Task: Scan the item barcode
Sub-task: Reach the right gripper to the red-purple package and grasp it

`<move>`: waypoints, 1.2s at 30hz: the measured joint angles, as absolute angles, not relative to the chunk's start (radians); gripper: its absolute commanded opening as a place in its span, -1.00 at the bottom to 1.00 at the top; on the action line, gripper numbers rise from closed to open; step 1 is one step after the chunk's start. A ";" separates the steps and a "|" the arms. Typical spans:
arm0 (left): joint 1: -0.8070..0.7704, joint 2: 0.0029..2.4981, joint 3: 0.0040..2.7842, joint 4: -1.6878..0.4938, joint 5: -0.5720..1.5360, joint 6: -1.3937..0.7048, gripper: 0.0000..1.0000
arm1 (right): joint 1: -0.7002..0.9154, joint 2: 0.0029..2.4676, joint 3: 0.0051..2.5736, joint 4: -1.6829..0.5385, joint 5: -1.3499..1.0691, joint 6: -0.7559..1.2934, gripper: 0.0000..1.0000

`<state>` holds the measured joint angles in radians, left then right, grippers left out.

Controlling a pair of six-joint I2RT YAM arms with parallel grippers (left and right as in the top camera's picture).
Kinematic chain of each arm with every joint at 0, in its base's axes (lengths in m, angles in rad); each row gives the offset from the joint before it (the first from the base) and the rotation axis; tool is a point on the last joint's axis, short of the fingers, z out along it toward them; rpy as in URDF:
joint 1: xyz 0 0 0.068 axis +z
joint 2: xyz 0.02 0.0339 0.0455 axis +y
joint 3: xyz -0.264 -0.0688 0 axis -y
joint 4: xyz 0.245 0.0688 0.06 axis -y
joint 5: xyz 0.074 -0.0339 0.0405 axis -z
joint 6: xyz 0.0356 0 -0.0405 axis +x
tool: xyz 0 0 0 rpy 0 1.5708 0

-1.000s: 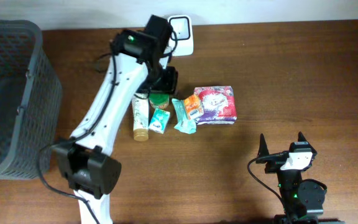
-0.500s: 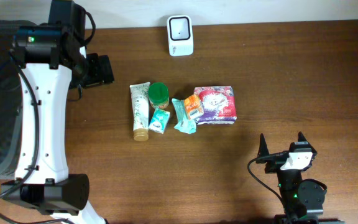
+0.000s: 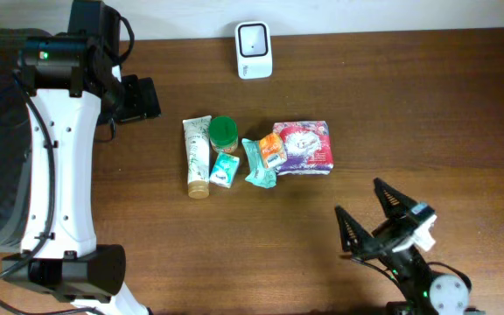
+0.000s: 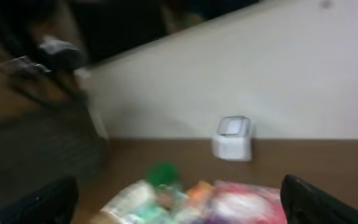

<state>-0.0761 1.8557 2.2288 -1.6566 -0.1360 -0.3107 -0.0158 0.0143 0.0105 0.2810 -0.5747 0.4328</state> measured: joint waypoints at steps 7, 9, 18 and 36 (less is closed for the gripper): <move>-0.076 1.856 2.229 -1.657 -0.136 -0.311 0.98 | -0.016 0.016 0.011 0.740 -0.626 0.725 0.97; -0.076 1.856 2.228 -1.657 -0.136 -0.311 0.99 | -0.016 0.014 0.044 0.784 -0.548 0.693 0.97; -0.076 1.856 2.224 -1.653 -0.136 -0.315 0.98 | -0.016 0.545 0.861 -0.117 -0.434 0.059 0.97; -0.076 1.856 2.223 -1.657 -0.136 -0.315 0.98 | -0.016 1.887 1.603 -1.055 -0.537 0.010 0.97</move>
<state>-0.0761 1.8561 2.2227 -1.6569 -0.1356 -0.3145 -0.0158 1.8866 1.6032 -1.0554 -0.5365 0.0105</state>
